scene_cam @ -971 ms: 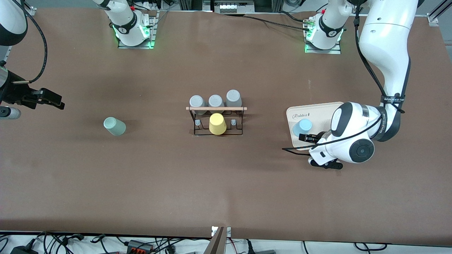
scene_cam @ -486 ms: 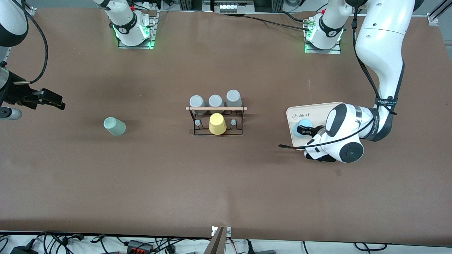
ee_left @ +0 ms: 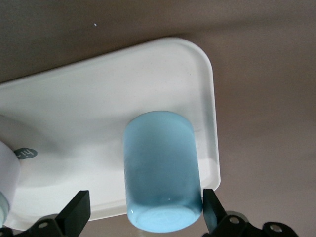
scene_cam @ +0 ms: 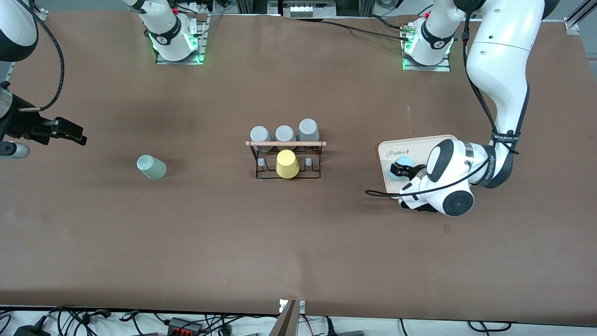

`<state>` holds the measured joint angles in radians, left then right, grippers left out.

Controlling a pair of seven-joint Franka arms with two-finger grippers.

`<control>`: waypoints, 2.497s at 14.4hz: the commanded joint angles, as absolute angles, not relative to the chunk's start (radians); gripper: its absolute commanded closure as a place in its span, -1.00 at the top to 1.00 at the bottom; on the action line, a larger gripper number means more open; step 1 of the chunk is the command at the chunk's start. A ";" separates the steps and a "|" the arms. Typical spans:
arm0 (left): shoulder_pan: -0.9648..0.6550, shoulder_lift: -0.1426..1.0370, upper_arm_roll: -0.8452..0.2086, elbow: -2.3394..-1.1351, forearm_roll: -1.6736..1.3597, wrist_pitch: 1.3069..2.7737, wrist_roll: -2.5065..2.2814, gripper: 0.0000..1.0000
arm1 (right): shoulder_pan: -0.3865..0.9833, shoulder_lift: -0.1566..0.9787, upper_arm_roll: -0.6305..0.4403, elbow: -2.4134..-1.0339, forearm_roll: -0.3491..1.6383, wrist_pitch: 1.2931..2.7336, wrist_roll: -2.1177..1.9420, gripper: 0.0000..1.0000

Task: Hang scattered cups on rack with three cups
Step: 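Lower the left gripper and grasp the light blue cup, then lift the light blue cup and carry it to the rack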

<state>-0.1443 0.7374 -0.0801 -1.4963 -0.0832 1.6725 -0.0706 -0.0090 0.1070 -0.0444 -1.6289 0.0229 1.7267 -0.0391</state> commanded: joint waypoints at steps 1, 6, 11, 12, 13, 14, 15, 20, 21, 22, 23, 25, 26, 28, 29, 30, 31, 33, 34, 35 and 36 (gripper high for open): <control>-0.150 0.742 -0.078 -1.490 -0.112 1.675 -0.071 1.00 | -0.011 0.095 -0.043 -1.638 0.012 1.735 -0.037 1.00; -0.164 0.742 -0.078 -1.500 -0.150 1.664 -0.075 1.00 | -0.014 0.095 -0.044 -1.638 0.012 1.732 -0.038 1.00; -0.156 0.742 -0.078 -1.499 -0.149 1.660 -0.072 -0.03 | -0.014 0.095 -0.044 -1.638 0.012 1.732 -0.037 1.00; -0.155 0.742 -0.078 -1.499 -0.150 1.660 -0.066 -0.09 | -0.014 0.095 -0.044 -1.640 0.012 1.730 -0.037 1.00; -0.155 0.739 -0.078 -1.493 -0.150 1.660 -0.064 -0.18 | -0.014 0.095 -0.044 -1.638 0.012 1.730 -0.037 1.00; -0.155 0.736 -0.078 -1.483 -0.150 1.660 -0.072 -0.26 | -0.014 0.095 -0.044 -1.640 0.012 1.730 -0.037 1.00; -0.161 0.730 -0.078 -1.479 -0.150 1.660 -0.074 -0.36 | -0.014 0.095 -0.044 -1.640 0.014 1.732 -0.037 1.00; -0.173 0.701 -0.120 -1.336 -0.149 1.611 -0.074 -0.70 | -0.012 0.097 -0.043 -1.635 0.014 1.732 -0.037 1.00; -0.185 0.701 -0.139 -1.315 -0.152 1.611 -0.075 -0.78 | -0.014 0.095 -0.044 -1.635 0.014 1.729 -0.037 1.00; -0.193 0.701 -0.146 -1.301 -0.155 1.612 -0.077 -0.85 | -0.014 0.095 -0.044 -1.632 0.014 1.733 -0.038 1.00; -0.202 0.703 -0.147 -1.277 -0.159 1.614 -0.075 -0.88 | -0.012 0.095 -0.044 -1.625 0.009 1.735 -0.040 1.00; -0.213 0.709 -0.146 -1.209 -0.243 1.618 -0.118 -0.92 | -0.003 0.097 -0.043 -1.620 -0.017 1.732 -0.040 1.00; -0.215 0.709 -0.146 -1.194 -0.302 1.621 -0.176 -0.92 | -0.002 0.097 -0.043 -1.620 -0.018 1.729 -0.038 1.00; -0.264 0.709 -0.144 -1.174 -0.429 1.695 -0.308 -0.95 | -0.003 0.097 -0.041 -1.620 -0.018 1.730 -0.037 1.00; -0.282 0.709 -0.146 -1.161 -0.448 1.713 -0.380 -0.95 | -0.003 0.097 -0.041 -1.620 -0.017 1.727 -0.037 1.00; -0.291 0.707 -0.147 -1.138 -0.459 1.713 -0.453 -0.95 | -0.002 0.097 -0.041 -1.620 -0.017 1.724 -0.035 1.00; -0.320 0.706 -0.149 -1.129 -0.484 1.715 -0.551 -0.95 | -0.002 0.097 -0.040 -1.620 -0.009 1.723 -0.034 1.00; -0.337 0.715 -0.149 -1.118 -0.505 1.717 -0.647 -0.96 | -0.006 0.100 -0.041 -1.620 -0.006 1.724 -0.035 1.00; -0.337 0.716 -0.150 -1.129 -0.508 1.713 -0.656 -0.95 | -0.009 0.100 -0.041 -1.620 -0.005 1.724 -0.035 1.00; -0.344 0.716 -0.152 -1.132 -0.517 1.712 -0.675 -0.95 | -0.011 0.103 -0.041 -1.620 -0.005 1.724 -0.035 1.00; -0.350 0.718 -0.152 -1.134 -0.529 1.712 -0.710 -0.95 | -0.011 0.103 -0.041 -1.620 -0.005 1.724 -0.035 1.00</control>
<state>-0.3489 0.7033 -0.1533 -1.1490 -0.4927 1.7217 -0.6592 -0.0077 0.1066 -0.0430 -1.6228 -0.0035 1.7321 -0.0391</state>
